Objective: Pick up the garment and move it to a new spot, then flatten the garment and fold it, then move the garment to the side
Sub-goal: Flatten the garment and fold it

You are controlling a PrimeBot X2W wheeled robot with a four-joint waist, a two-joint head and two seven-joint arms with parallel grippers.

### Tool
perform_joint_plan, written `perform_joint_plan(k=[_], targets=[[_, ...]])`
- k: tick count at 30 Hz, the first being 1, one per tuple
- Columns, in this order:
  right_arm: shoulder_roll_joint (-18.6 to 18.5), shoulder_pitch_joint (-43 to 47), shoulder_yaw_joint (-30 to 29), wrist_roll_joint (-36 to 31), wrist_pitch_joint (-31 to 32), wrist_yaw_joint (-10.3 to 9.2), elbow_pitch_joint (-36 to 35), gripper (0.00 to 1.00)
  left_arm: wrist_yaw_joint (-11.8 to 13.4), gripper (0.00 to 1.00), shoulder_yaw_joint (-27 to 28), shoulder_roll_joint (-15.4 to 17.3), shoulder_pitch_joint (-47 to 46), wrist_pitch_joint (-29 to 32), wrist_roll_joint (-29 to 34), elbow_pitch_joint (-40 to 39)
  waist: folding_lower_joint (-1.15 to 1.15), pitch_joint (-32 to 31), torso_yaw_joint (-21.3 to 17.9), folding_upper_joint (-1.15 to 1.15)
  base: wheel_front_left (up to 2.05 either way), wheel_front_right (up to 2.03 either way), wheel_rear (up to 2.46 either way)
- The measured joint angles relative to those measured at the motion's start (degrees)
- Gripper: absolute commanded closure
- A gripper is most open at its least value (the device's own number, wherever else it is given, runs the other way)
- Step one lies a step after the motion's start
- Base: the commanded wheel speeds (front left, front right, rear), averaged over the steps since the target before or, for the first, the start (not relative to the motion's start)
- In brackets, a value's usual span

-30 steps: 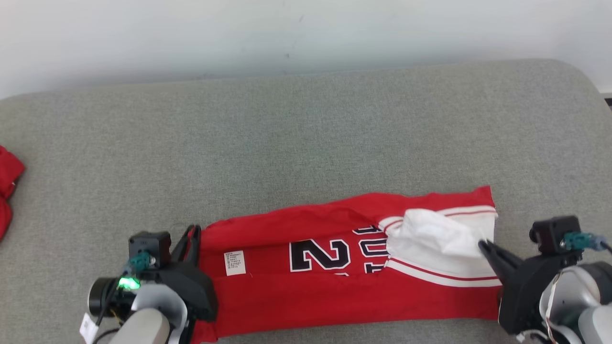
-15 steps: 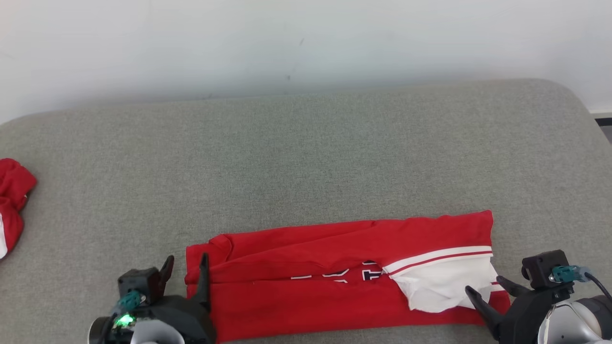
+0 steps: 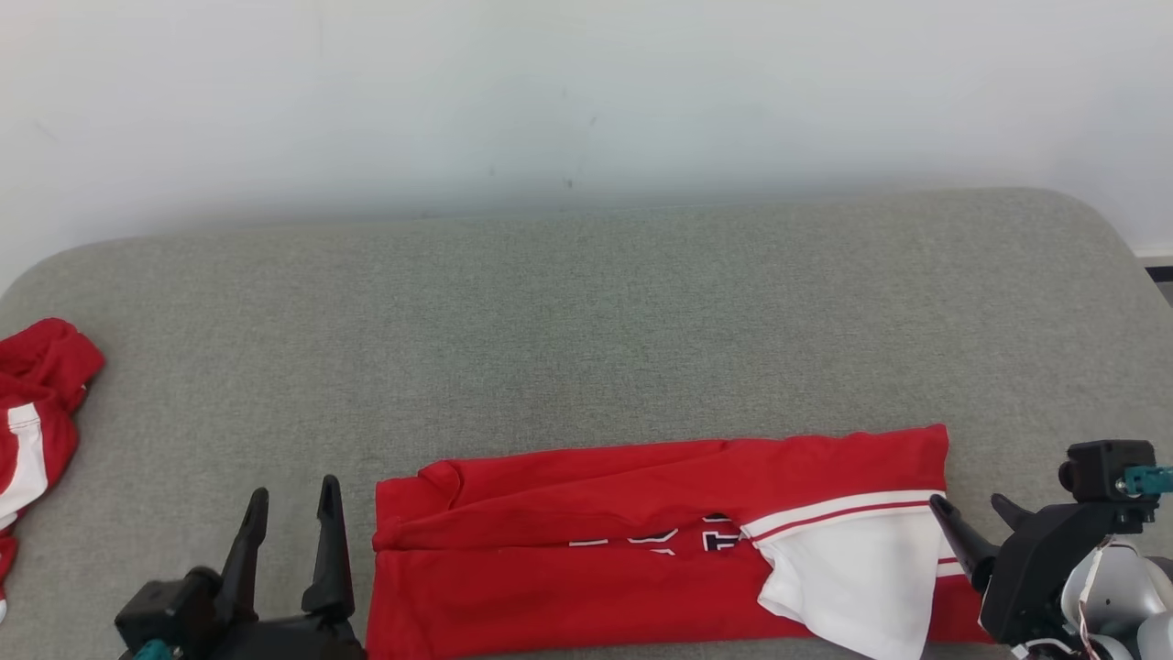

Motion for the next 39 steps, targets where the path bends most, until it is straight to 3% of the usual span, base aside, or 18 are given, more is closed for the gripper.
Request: perform_joint_plan(k=[9, 15, 26, 27, 28, 29, 39], targets=[[2.1, -6.27, -4.75, -3.36, 2.81, 0.0, 11.32, 0.0, -6.83, 0.0, 8.71, -4.79, 5.44, 0.0, 8.37, -3.09, 0.0, 0.75, 2.07, 0.0, 0.0, 0.0, 0.0], [2.67, -8.65, -7.4, -5.31, 3.52, 0.0, 17.89, 0.0, -8.51, 0.0, 10.57, -6.23, 6.15, 0.0, 10.94, -2.74, 0.01, 1.94, 3.49, 0.0, 0.0, 0.0, 0.0], [3.38, -12.24, -7.0, -5.6, 4.48, -0.01, 24.86, 0.0, -10.04, 0.0, 11.65, -7.04, 4.83, 0.0, 12.18, -1.59, 0.01, 4.69, 5.17, 0.0, 0.0, 0.0, 0.0], [3.41, -12.72, -6.89, -5.57, 4.57, -0.01, 25.42, 0.28, -10.06, 0.0, 11.72, -7.05, 4.66, 0.0, 12.18, -1.55, 0.0, 4.9, 5.23, 0.0, 0.0, 0.0, 0.0], [3.43, -13.18, -6.75, -5.46, 4.81, -0.01, 25.88, 0.73, -10.28, 0.0, 11.83, -7.05, 4.54, 0.0, 12.18, -1.52, 0.01, 5.12, 5.27, 0.0, 0.0, 0.0, 0.0], [3.39, -13.54, -6.66, -5.36, 4.91, -0.01, 26.2, 1.0, -10.46, 0.0, 11.83, -7.06, 4.43, 0.0, 12.22, -1.47, 0.0, 5.31, 5.31, 0.0, 0.0, 0.0, 0.0], [3.05, -16.79, -9.92, -7.61, 3.04, 0.09, 29.43, 1.0, -10.47, 0.0, 11.77, -7.13, 3.69, 0.0, 12.04, -1.53, 0.01, 6.22, 5.03, 0.0, 0.0, 0.0, 0.0]])
